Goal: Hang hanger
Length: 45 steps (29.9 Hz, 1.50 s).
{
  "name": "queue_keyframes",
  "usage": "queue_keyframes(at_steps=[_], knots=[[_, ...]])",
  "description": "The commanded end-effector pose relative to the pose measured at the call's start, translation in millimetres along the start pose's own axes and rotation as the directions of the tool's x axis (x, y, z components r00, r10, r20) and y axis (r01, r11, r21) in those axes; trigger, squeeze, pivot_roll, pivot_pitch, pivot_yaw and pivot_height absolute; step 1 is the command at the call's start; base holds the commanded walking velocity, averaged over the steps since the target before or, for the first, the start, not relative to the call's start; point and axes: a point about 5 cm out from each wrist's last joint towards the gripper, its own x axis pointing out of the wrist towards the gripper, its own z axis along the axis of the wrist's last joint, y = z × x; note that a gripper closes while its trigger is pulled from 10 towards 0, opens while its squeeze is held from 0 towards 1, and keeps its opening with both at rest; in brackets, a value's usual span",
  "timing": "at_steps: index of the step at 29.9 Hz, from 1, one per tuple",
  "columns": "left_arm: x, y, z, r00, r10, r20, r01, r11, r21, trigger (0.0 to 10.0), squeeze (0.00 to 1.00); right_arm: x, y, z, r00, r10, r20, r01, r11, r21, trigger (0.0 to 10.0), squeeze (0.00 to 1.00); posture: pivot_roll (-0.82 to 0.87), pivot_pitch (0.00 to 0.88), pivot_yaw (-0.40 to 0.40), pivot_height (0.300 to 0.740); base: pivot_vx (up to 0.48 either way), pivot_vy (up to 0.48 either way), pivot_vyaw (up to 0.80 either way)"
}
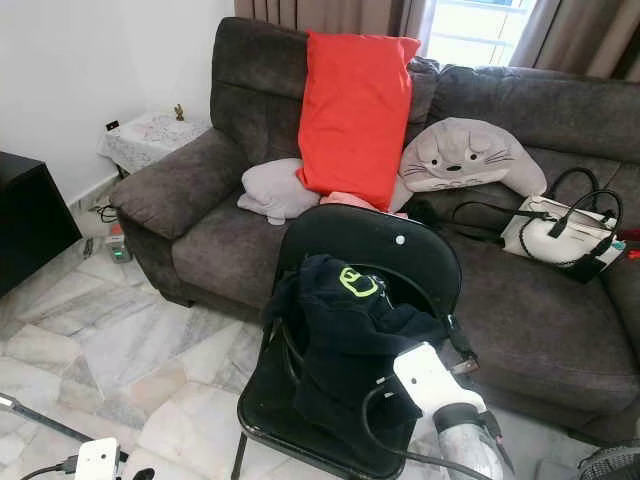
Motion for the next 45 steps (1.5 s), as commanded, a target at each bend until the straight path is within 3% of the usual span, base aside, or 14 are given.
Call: queue_keyframes(at_steps=[1, 3, 7, 8, 11, 14, 18, 24, 33, 36, 38, 43, 45], knots=[[-1.1, 0.7, -6, 0.999, 0.002, -0.034, -0.002, 1.0, 0.003, 10.0, 0.0, -1.8, 1.3, -5, 1.0, -0.002, -0.031, 0.003, 1.0, 0.029, 10.0, 0.0, 0.04, 0.005, -0.025, 0.74, 0.0, 0.0, 0.0], [-1.1, 0.5, -6, 0.999, 0.002, -0.036, -0.001, 1.0, 0.005, 10.0, 0.0, -2.8, -2.1, -9, 0.998, -0.043, -0.051, 0.046, 0.997, 0.061, 10.0, 0.0, 0.04, 0.005, -0.024, 0.74, 0.0, 0.0, 0.0], [-1.2, 0.3, -7, 0.999, 0.0, -0.039, 0.0, 1.0, 0.006, 10.0, 0.0, -1.5, -25.1, 0, 0.978, -0.207, -0.002, 0.207, 0.978, 0.027, 10.0, 0.0, 0.04, 0.006, -0.022, 0.74, 0.0, 0.0, 0.0], [-1.3, 0.3, -7, 0.999, -0.001, -0.041, 0.001, 1.0, 0.006, 10.0, 0.0, -0.9, -25.3, -5, 0.978, -0.206, -0.038, 0.208, 0.977, 0.052, 10.0, 0.0, 0.04, 0.006, -0.022, 0.74, 0.0, 0.0, 0.0], [-1.4, 0.0, -8, 0.999, -0.003, -0.045, 0.003, 1.0, 0.007, 10.0, 0.0, -2.0, -18.5, -16, 0.978, -0.175, -0.117, 0.189, 0.974, 0.123, 10.0, 0.0, 0.04, 0.004, -0.023, 0.74, 0.0, 0.0, 0.0], [-1.3, 0.0, -8, 0.999, -0.005, -0.045, 0.005, 1.0, 0.008, 10.0, 0.0, -4.1, 0.5, -28, 0.977, -0.063, -0.206, 0.109, 0.97, 0.219, 10.0, 0.0, 0.04, 0.004, -0.021, 0.74, 0.0, 0.0, 0.0], [-1.3, 0.2, -8, 0.999, -0.005, -0.046, 0.006, 1.0, 0.01, 10.0, 0.0, -4.3, 11.6, -31, 0.973, -0.01, -0.232, 0.079, 0.954, 0.289, 10.0, 0.0, 0.04, 0.004, -0.019, 0.74, 0.0, 0.0, 0.0], [-1.1, -0.6, -7, 0.999, -0.007, -0.045, 0.008, 1.0, 0.011, 10.0, 0.0, -1.6, 19.2, -35, 0.962, 0.04, -0.271, 0.036, 0.962, 0.271, 10.0, 0.0, 0.05, 0.001, -0.019, 0.74, 0.0, 0.0, 0.0], [-0.9, -1.9, -7, 0.999, -0.01, -0.045, 0.01, 1.0, 0.012, 10.0, 0.0, 15.3, -5.2, -42, 0.948, -0.075, -0.309, 0.11, 0.989, 0.098, 10.0, 0.0, 0.05, 0.0, -0.015, 0.74, 0.0, 0.0, 0.0], [-0.9, -1.9, -7, 0.999, -0.01, -0.046, 0.01, 1.0, 0.014, 10.0, 0.0, 18.9, -8.3, -42, 0.953, -0.076, -0.294, 0.086, 0.996, 0.023, 10.0, 0.0, 0.05, 0.0, -0.015, 0.74, 0.0, 0.0, 0.0], [-0.9, -1.6, -7, 0.999, -0.009, -0.047, 0.01, 1.0, 0.014, 10.0, 0.0, 21.2, -8.2, -41, 0.957, -0.057, -0.283, 0.06, 0.998, -0.001, 10.0, 0.0, 0.05, 0.001, -0.013, 0.74, 0.0, 0.0, 0.0], [-0.9, -0.8, -7, 0.999, -0.007, -0.05, 0.008, 1.0, 0.017, 10.0, 0.0, 26.6, 19.7, -39, 0.954, 0.198, -0.226, -0.189, 0.98, 0.064, 10.0, 0.0, 0.05, 0.002, -0.007, 0.74, 0.0, 0.0, 0.0], [-0.9, -0.9, -7, 0.999, -0.007, -0.05, 0.008, 1.0, 0.018, 10.0, 0.0, 28.2, 17.8, -40, 0.956, 0.193, -0.22, -0.188, 0.981, 0.044, 10.0, 0.0, 0.05, 0.002, -0.009, 0.74, 0.0, 0.0, 0.0]])
